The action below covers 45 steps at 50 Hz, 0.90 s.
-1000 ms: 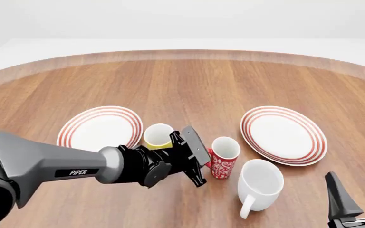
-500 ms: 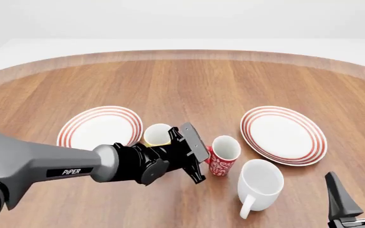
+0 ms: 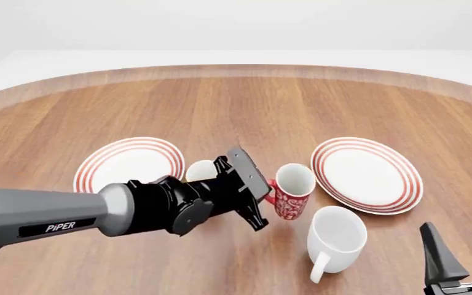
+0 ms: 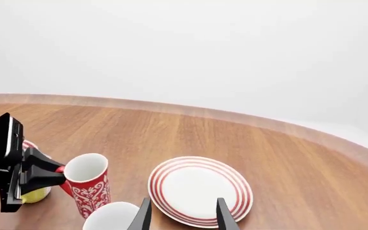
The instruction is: Put the red mug on the left plate.
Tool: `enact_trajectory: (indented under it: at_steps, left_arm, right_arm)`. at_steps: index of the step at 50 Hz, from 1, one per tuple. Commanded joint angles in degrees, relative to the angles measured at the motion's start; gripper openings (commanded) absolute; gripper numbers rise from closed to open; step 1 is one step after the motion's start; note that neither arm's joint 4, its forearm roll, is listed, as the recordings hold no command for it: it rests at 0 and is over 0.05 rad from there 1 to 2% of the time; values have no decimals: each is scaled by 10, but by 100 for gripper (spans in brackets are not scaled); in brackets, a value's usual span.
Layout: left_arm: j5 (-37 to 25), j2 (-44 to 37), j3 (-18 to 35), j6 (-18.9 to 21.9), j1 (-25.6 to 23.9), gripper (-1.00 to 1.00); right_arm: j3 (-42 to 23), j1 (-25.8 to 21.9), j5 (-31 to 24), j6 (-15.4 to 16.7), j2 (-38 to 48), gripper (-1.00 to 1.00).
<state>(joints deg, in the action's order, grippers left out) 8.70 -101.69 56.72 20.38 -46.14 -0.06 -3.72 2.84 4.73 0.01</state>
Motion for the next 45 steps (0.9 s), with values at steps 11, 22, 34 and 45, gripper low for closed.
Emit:
enact_trajectory:
  at_steps: [11, 22, 34, 45]
  left_arm:
    - [-57, 70, 16, -37, 16, -100]
    - [-64, 95, 8, -30, 50, -100]
    - [-72, 109, 4, -27, 87, -100]
    - [-67, 123, -11, -20, 130, -100]
  right_arm:
    - [0, -6, 3, 10, 0, 100]
    - [0, -8, 4, 14, 0, 100]
    - [0, -8, 2, 14, 0, 100]
    - [0, -9, 2, 16, 0, 100]
